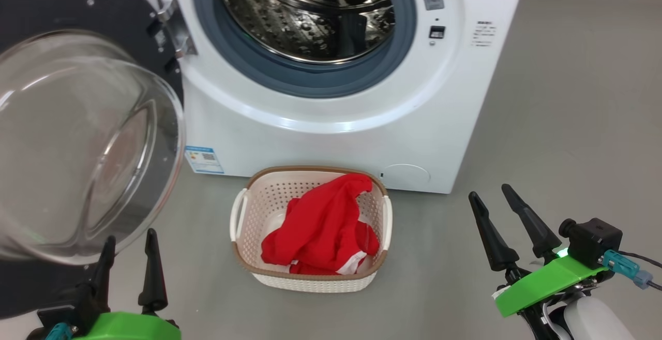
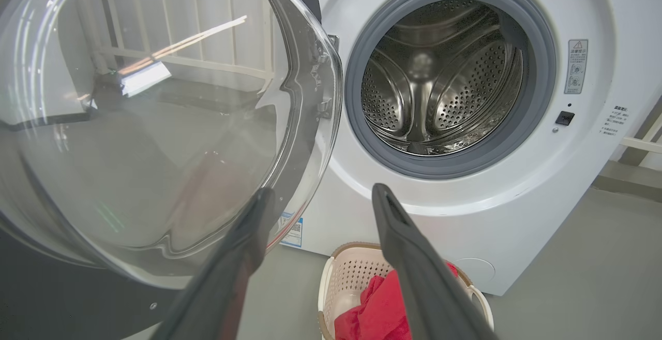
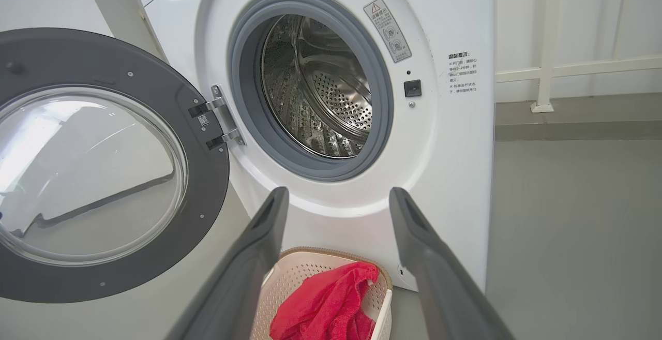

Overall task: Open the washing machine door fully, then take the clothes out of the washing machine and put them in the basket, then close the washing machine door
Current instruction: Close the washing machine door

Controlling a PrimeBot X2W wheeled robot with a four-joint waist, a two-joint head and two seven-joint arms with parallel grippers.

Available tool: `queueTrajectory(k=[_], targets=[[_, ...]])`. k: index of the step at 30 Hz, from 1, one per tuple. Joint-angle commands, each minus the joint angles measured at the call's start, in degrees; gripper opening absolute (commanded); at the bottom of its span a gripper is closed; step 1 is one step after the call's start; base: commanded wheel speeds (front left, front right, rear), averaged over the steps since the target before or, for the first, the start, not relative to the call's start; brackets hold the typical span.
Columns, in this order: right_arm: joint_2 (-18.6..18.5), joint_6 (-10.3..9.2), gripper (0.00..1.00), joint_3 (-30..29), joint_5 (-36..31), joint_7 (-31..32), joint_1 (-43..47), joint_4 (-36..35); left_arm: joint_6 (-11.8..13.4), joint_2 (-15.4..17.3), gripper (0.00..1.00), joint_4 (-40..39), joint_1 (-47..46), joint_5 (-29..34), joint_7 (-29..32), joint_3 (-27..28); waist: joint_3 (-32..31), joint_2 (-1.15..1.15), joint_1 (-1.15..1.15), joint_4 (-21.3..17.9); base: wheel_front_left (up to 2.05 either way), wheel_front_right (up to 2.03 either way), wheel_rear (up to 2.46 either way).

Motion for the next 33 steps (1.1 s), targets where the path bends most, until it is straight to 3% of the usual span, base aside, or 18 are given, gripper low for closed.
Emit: queueTrajectory(k=[1, 19, 33], targets=[[-0.27, 0.09, 1.00, 1.39, 0.57, -0.27, 0.37, -1.17, 0.62, 1.23, 1.00, -1.10, -1.39, 0.30, -0.14, 2.04, -0.15, 0.00, 0.00, 1.37, 0.00, 0.00, 0.00], [-0.71, 0.09, 1.00, 2.18, 0.90, -0.27, 0.38, -0.93, 0.90, 1.12, 1.00, -1.54, -1.17, 0.57, -0.68, 2.05, -0.01, 0.00, 0.00, 7.35, 0.00, 0.00, 0.00], [-0.35, 0.09, 1.00, 2.03, 0.92, -0.27, 0.29, -1.08, 1.24, 1.31, 1.00, -2.15, -0.85, 0.50, -0.94, 2.66, 0.04, 0.00, 0.00, 8.83, 0.00, 0.00, 0.00]])
